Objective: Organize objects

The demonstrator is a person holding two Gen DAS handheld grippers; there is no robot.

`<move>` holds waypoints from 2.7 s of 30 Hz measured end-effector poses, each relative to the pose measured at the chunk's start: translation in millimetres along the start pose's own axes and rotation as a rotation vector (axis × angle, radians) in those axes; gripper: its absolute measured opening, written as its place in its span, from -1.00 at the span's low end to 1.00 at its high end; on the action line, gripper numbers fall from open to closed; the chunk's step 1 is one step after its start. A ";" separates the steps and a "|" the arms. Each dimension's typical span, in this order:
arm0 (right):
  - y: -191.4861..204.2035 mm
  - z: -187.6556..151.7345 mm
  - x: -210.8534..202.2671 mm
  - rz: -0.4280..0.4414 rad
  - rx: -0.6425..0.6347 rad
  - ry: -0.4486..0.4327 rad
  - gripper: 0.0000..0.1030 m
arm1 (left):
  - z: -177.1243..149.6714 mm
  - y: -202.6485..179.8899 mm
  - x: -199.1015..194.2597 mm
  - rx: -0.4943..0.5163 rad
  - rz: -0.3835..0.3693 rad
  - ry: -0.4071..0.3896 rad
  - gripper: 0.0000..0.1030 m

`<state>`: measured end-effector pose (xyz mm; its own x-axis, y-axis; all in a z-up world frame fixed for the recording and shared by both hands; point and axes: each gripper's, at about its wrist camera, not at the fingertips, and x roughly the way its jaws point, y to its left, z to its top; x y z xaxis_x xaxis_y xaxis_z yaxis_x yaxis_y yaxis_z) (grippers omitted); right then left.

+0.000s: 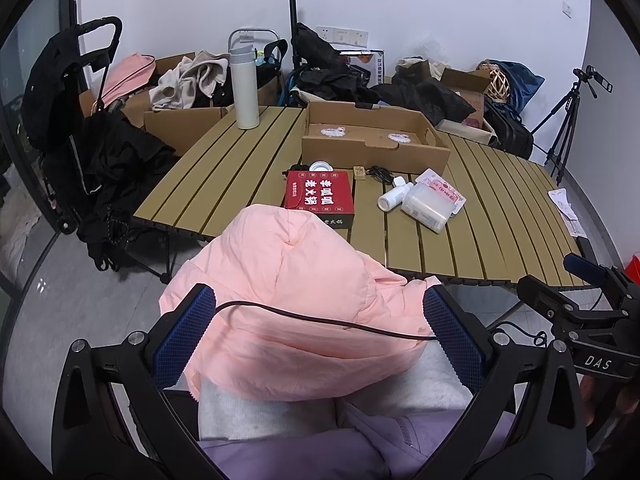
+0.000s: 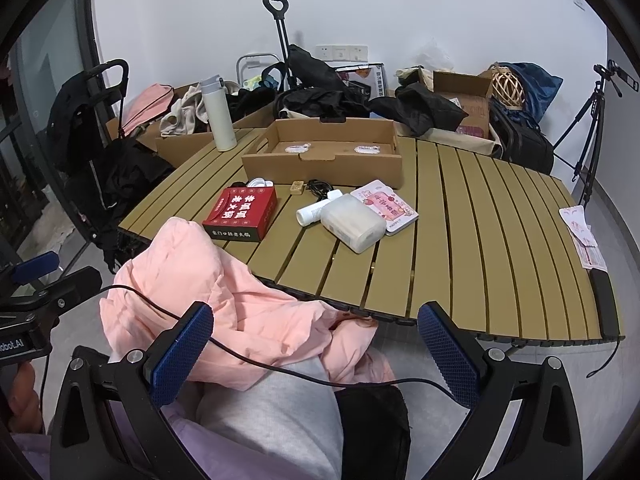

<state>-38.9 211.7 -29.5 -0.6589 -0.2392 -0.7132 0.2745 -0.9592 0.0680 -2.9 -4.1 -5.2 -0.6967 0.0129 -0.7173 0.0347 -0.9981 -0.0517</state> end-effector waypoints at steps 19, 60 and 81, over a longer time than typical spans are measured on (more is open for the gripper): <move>0.6 -0.5 1.0 0.010 -0.008 0.005 1.00 | -0.2 1.8 6.1 -0.007 0.002 0.026 1.00; 52.8 72.8 264.7 0.368 0.042 0.309 -0.39 | 86.5 61.5 248.3 -0.135 -0.250 0.248 -0.32; -2.8 72.7 273.7 0.350 0.283 0.313 -0.35 | 93.3 31.7 309.3 -0.064 -0.371 0.426 0.24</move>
<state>-270.9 137.9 -174.1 -0.3106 -0.5365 -0.7847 0.2126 -0.8438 0.4928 -284.2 -37.4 -163.8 -0.3204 0.3989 -0.8592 -0.1047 -0.9164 -0.3864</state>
